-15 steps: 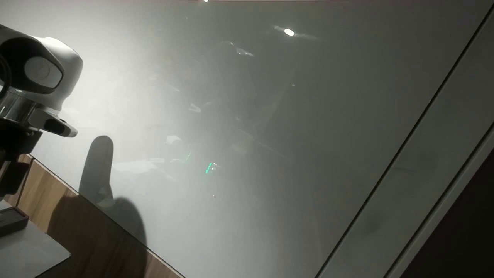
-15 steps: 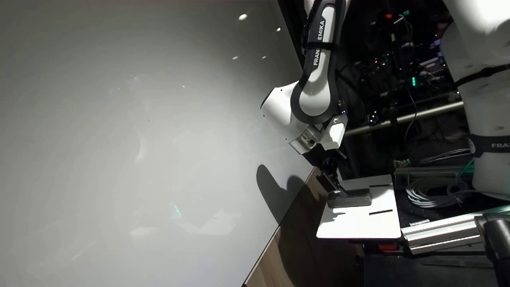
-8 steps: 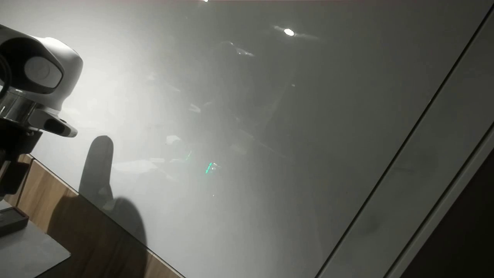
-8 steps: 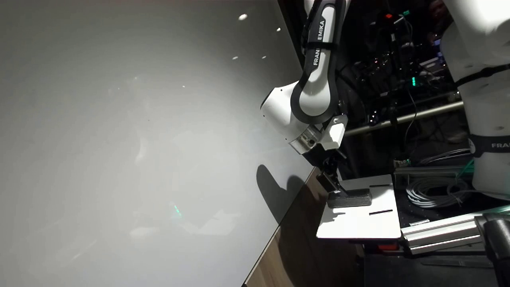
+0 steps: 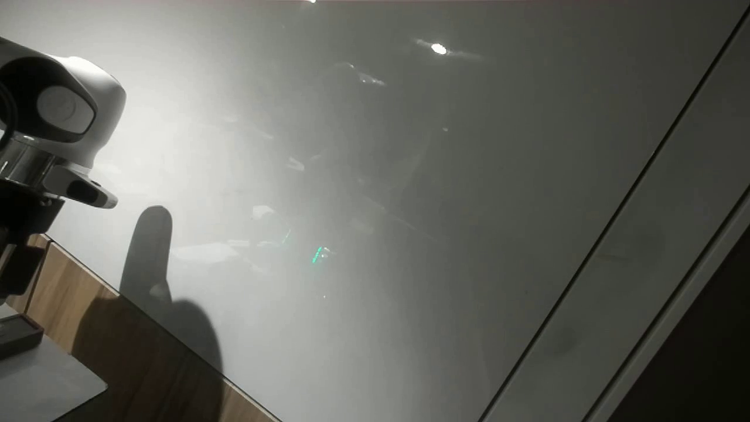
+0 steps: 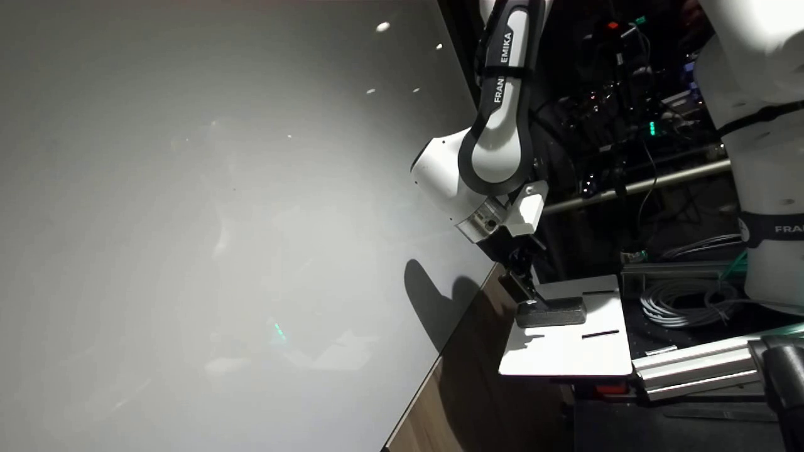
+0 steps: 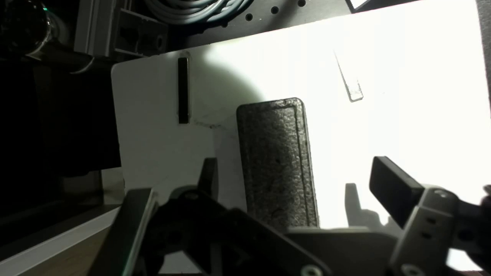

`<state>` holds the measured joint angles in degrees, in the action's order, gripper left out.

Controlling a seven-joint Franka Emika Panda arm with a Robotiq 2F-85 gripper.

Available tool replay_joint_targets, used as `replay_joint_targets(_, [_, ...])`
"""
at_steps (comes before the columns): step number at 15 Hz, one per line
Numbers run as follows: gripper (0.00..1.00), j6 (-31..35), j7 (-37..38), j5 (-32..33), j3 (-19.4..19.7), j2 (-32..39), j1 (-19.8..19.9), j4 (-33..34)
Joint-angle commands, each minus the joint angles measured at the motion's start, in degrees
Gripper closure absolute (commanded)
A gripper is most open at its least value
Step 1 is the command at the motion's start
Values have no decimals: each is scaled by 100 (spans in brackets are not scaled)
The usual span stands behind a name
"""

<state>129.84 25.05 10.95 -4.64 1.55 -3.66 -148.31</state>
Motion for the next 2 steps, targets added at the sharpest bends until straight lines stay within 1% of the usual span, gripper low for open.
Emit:
replay_joint_targets(1, [0, -10, -6, -4, 35, 0, -34, 7])
replay_joint_targets(2, [0, -10, -6, -4, 34, 0, -34, 7])
